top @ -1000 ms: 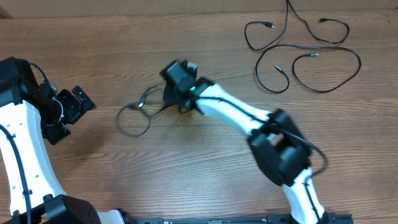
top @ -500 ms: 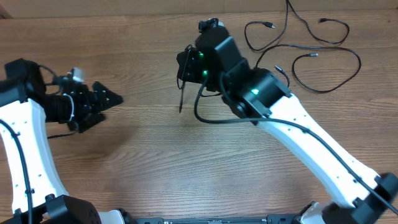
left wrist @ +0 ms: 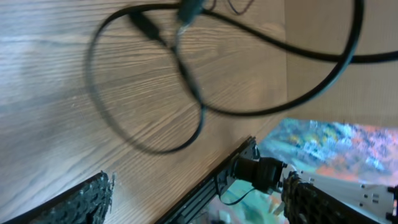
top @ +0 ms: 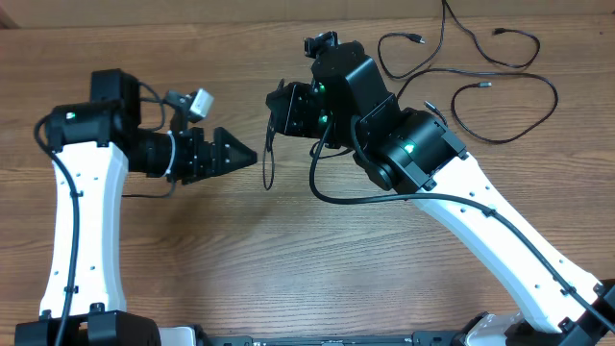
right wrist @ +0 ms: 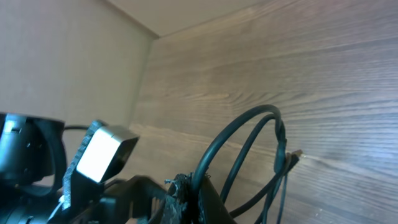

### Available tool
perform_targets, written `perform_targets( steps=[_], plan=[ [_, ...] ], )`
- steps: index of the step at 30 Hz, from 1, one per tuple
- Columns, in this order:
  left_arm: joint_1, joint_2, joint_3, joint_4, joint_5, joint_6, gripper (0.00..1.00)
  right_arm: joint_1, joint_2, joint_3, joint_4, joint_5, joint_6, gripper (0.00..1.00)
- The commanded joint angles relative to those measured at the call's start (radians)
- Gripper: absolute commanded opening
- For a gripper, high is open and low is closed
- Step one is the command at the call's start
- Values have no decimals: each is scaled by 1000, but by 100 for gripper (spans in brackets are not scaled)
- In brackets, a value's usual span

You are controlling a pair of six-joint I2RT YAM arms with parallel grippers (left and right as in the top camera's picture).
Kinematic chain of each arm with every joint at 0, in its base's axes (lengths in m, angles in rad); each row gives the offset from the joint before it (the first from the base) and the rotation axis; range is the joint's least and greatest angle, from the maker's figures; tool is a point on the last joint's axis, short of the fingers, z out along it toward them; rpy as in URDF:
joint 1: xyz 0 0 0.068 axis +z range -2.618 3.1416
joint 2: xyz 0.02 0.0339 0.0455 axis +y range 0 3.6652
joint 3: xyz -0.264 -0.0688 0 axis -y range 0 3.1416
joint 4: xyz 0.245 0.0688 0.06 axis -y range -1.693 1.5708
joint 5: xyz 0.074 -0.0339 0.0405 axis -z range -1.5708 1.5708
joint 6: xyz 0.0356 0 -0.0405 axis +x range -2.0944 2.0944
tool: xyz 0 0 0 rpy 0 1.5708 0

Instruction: Untangle cables

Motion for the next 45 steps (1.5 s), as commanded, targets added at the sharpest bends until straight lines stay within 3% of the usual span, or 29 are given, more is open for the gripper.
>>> perform_targets(
  steps=[1,9,15,18,24,25,30,33,37,40,45],
  plan=[
    [-56,5,14,31,25,34,91,4,-36,7,1,-61,-8,4],
    [-106,5,14,121,-34,28,91,4,-37,7,-8,-107,-7,4],
    [-107,5,14,197,-206,-129,77,4,-37,7,-8,-138,-7,4],
    [-107,5,14,196,-257,-135,72,4,-37,7,-9,-138,-7,4],
    [-106,5,14,205,-273,-147,49,4,-37,7,-18,-136,-7,4],
    [-106,5,14,212,-296,-181,40,4,-37,7,-24,-136,-7,4],
    [-106,5,14,232,-351,-282,23,4,-37,7,-55,-136,-7,4],
    [-106,5,14,239,-352,-286,5,4,-37,7,-69,-136,-8,4],
    [-106,5,14,242,-410,-344,4,3,-37,7,-95,-112,-8,4],
    [-106,5,14,230,-566,-462,4,3,-37,7,-162,2,-8,4],
    [-106,5,14,222,-670,-547,4,3,-37,7,-221,89,-8,4]
  ],
)
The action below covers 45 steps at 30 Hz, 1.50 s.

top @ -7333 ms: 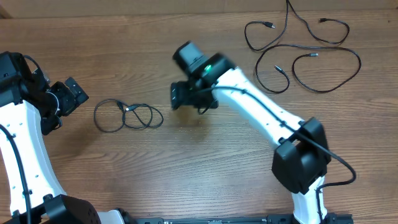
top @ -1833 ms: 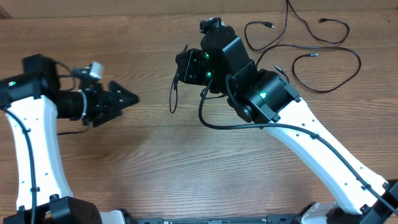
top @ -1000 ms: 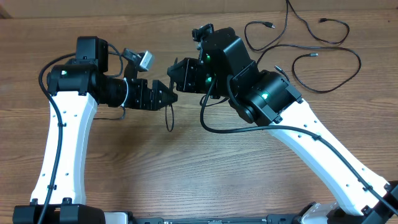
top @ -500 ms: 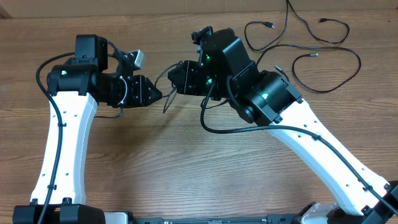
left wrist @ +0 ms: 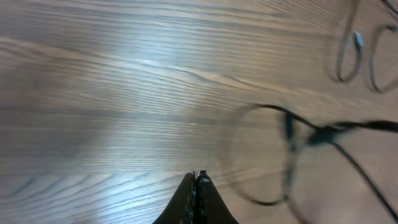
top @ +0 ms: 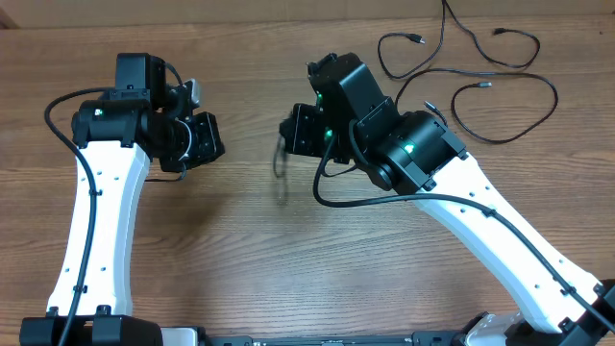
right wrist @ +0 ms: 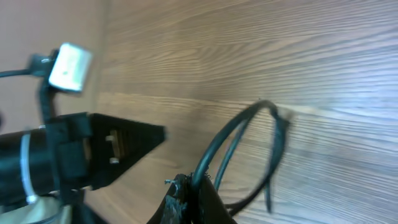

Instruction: Untangle cables

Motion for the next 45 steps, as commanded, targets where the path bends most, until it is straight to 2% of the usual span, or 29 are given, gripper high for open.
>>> perform_targets(
  steps=[1,2,4,6,11,14,21,25,30,37,41,45],
  plan=[
    [-1,5,14,-6,-120,-110,4,3,-36,7,-17,101,-5,4],
    [-1,5,14,-8,-116,-111,6,3,-36,7,-17,98,-5,4],
    [-2,5,14,-16,-88,-106,22,3,-36,7,-13,82,-6,4],
    [-2,5,14,-18,-31,-63,29,3,-36,7,-8,69,-5,4],
    [-2,5,14,-14,249,200,52,3,-36,7,11,72,-2,4],
    [-3,5,14,-19,372,288,59,3,-36,7,23,48,-2,4],
    [-43,6,14,-19,393,329,59,3,-36,7,37,-26,-2,4],
    [-123,6,14,-5,377,357,59,3,-36,7,56,-82,-2,4],
    [-164,6,14,23,219,259,56,3,-36,7,55,-93,-2,4],
    [-165,6,14,15,215,253,57,3,-36,7,51,-93,-2,4],
    [-165,6,14,21,187,246,52,3,-36,7,51,-95,-2,4],
    [-165,6,14,37,72,139,36,3,-36,7,52,-143,-2,4]
  ],
)
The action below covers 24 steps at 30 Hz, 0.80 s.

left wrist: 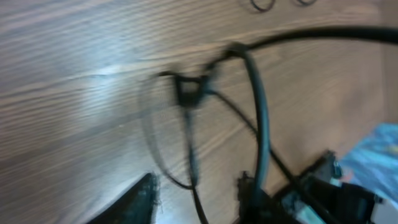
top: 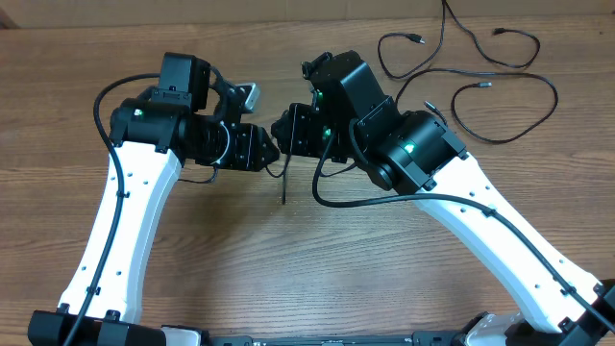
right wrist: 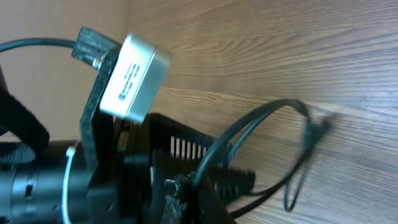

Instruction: Untangle cables

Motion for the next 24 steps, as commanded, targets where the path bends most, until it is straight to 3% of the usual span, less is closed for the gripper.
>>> perform_targets(
  steps=[1,5,9,14,20,24],
  plan=[
    [0,6,14,13,-128,-112,34,3,-36,7,6,-48,-2,4],
    [0,6,14,22,-128,-129,24,3,-36,7,5,-48,-2,4],
    [0,6,14,22,-126,-129,4,3,-36,7,0,-48,-2,4],
    [1,6,14,22,-138,-135,4,3,-36,7,-19,-1,-6,4],
    [3,6,14,-23,-371,-331,4,3,-36,7,-164,394,-3,4],
    [3,6,14,-39,-435,-384,4,3,-36,7,-232,565,-1,4]
  ],
)
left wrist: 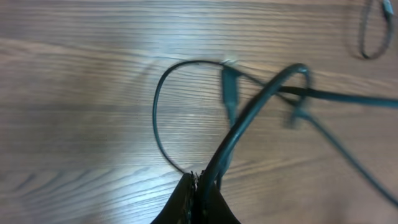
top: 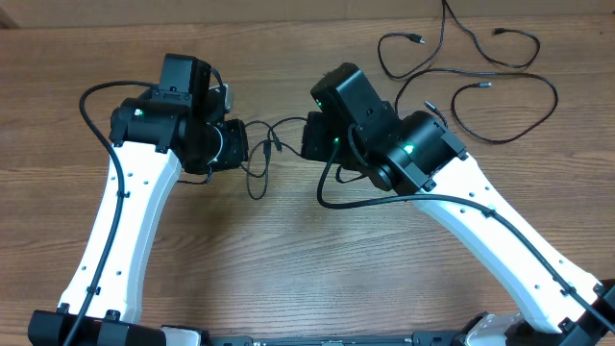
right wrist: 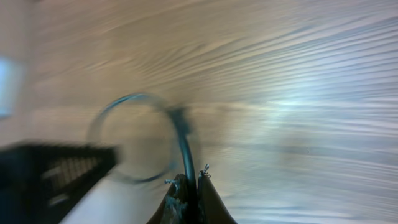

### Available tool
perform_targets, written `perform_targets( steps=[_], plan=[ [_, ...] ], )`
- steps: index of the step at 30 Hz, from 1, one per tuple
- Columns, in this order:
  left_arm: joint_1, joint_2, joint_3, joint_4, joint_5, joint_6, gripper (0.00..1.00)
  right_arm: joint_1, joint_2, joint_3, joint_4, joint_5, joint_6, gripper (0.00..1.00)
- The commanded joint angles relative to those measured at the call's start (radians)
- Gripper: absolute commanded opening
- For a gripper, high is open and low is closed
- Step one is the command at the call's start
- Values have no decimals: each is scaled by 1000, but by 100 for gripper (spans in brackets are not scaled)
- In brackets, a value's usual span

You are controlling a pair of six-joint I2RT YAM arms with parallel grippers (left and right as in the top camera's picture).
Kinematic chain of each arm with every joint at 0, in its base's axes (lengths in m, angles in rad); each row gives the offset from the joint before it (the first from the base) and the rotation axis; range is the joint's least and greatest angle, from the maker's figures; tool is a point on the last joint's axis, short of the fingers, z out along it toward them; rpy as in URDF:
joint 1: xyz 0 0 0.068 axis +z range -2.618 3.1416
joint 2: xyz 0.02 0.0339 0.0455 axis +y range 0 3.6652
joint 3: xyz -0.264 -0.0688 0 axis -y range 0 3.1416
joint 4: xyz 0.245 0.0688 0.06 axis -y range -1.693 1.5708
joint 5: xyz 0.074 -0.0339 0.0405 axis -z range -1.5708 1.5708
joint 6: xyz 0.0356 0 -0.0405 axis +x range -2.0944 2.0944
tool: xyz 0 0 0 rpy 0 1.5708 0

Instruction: Untangle cables

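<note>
A short black cable (top: 279, 123) runs between my two grippers above the wooden table (top: 192, 279). My left gripper (top: 240, 142) is shut on one part of it, and the left wrist view shows the cable (left wrist: 255, 106) rising from the closed tips (left wrist: 199, 178). My right gripper (top: 307, 135) is shut on the other part, the cable (right wrist: 182, 140) pinched at its tips (right wrist: 190, 182). A loop (top: 254, 181) hangs below the span, with a plug (top: 273, 147) beside it. The right wrist view is blurred.
Two thin black cables (top: 480, 67) lie loose in curves at the table's back right, behind the right arm. A bit of one shows at the left wrist view's top right corner (left wrist: 373, 31). The back edge of the table meets a pale wall.
My left gripper was open around the cable right beside the right gripper. Now it is shut on the cable and the grippers stand apart, with the cable spread between them.
At first my right gripper held the looped cable up while the left gripper pointed at it, open, from the left. Then the left gripper was shut and farther back. Later it was open at the cable, and now both grippers hold it.
</note>
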Motion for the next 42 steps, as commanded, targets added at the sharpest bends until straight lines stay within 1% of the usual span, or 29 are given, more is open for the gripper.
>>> perform_targets(
  steps=[1,8,11,13,17,21,25,26,27,28,29,30,31,32,33,35,38,40,42],
  plan=[
    [3,6,14,-8,-129,-105,4,2,-36,7,-36,275,0,4],
    [3,6,14,-13,-143,-105,4,2,-36,7,-63,441,0,4],
    [3,6,14,-30,-192,-138,4,2,-36,7,-73,500,0,4],
    [3,6,14,-51,-248,-182,4,0,-36,7,-81,525,1,4],
    [3,6,14,-84,-325,-252,4,-18,-36,7,-91,546,4,4],
    [3,6,14,-92,-336,-255,4,-48,-36,7,-98,546,4,4],
    [16,6,14,-101,-342,-258,4,-130,-36,7,-111,536,13,4],
    [19,6,14,-104,-341,-257,9,-145,-36,7,-118,520,32,4],
    [20,6,14,-106,-341,-257,17,-158,-36,7,-121,488,42,4],
    [20,6,14,-108,-341,-257,21,-172,-36,7,-119,435,45,4],
    [19,6,14,-108,-339,-257,29,-182,-36,7,-117,386,45,4],
    [19,6,14,-109,-336,-257,44,-190,-36,7,-116,344,45,4],
    [19,6,14,-109,-328,-256,64,-196,-36,7,-113,302,45,4],
    [19,6,14,-108,-319,-255,81,-198,-36,7,-109,274,44,4],
    [19,6,14,-108,-306,-252,90,-199,-36,7,-105,246,44,4],
    [19,6,14,-104,-274,-226,95,-199,-36,7,-97,198,44,4],
    [19,6,14,-82,-190,-141,97,-199,-36,7,-80,135,44,4],
    [19,6,14,-63,-108,-72,98,-199,-36,7,-58,97,44,4],
    [19,6,14,-58,-84,-64,98,-199,-36,7,-49,82,43,4]
  ],
)
